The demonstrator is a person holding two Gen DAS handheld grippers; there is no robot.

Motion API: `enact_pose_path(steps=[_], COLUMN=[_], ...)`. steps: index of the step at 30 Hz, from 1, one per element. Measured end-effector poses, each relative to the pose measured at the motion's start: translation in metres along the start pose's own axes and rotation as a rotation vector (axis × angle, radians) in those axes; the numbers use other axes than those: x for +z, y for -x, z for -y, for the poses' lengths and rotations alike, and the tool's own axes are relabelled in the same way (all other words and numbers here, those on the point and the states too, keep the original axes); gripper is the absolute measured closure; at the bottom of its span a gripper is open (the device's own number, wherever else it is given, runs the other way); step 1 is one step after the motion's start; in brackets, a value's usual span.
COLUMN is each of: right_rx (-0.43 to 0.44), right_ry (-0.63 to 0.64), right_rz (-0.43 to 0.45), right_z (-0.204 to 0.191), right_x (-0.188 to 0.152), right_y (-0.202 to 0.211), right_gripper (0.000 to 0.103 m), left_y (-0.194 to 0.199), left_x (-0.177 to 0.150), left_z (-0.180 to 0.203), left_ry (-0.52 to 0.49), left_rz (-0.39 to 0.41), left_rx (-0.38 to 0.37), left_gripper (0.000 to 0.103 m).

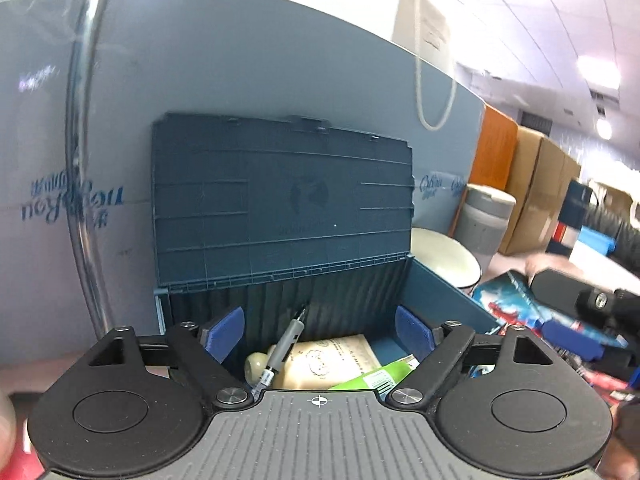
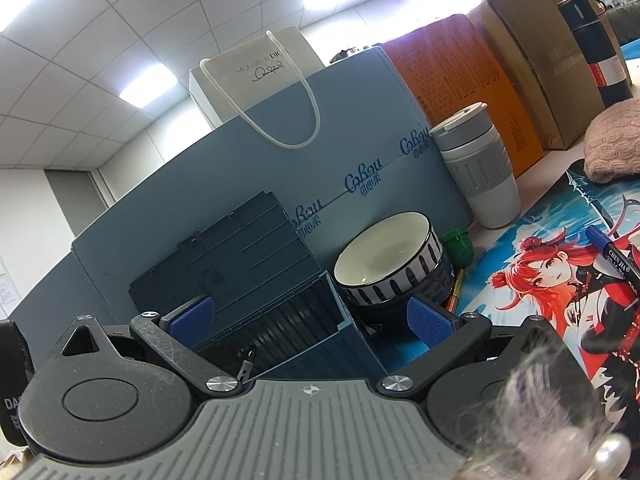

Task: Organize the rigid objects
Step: 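Open the left tool to drop the pen into the box, then move the right tool over the mat to the silver pen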

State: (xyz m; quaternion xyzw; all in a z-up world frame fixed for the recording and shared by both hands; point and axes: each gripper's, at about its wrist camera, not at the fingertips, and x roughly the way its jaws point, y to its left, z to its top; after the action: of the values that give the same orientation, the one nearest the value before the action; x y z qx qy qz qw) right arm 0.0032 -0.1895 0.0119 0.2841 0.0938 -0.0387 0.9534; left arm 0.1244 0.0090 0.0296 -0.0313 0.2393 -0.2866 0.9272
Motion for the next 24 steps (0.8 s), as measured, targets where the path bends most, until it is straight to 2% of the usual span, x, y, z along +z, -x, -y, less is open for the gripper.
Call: enact_pose_path(steps=[7,14,19,24], right_rx=[-0.012,-0.028,-0.063,-0.102], right_ry=[0.004,0.019,0.081,0.103], right_rz=[-0.008,-0.008,-0.096,-0.145], right_z=[0.0,-0.002,-0.005,0.003], right_x=[-0.001,0.005,0.009,0.01], right_y=[0.0,0.009,0.007,0.009], right_gripper=[0.0,0.0,0.0,0.0], left_y=[0.022,0.058,0.064,0.068], left_x=[0.007,0.011,0.002,-0.001], left_z=[0.0,0.01,0.025,0.023], left_ry=[0.068,0.091,0.063,0.081], left_rz=[0.024,0.022,-0.02,-0.013], left_rx=[-0.017,-0.006,-0.002,0.003], left_gripper=[0.015,0.005,0.004,0.003])
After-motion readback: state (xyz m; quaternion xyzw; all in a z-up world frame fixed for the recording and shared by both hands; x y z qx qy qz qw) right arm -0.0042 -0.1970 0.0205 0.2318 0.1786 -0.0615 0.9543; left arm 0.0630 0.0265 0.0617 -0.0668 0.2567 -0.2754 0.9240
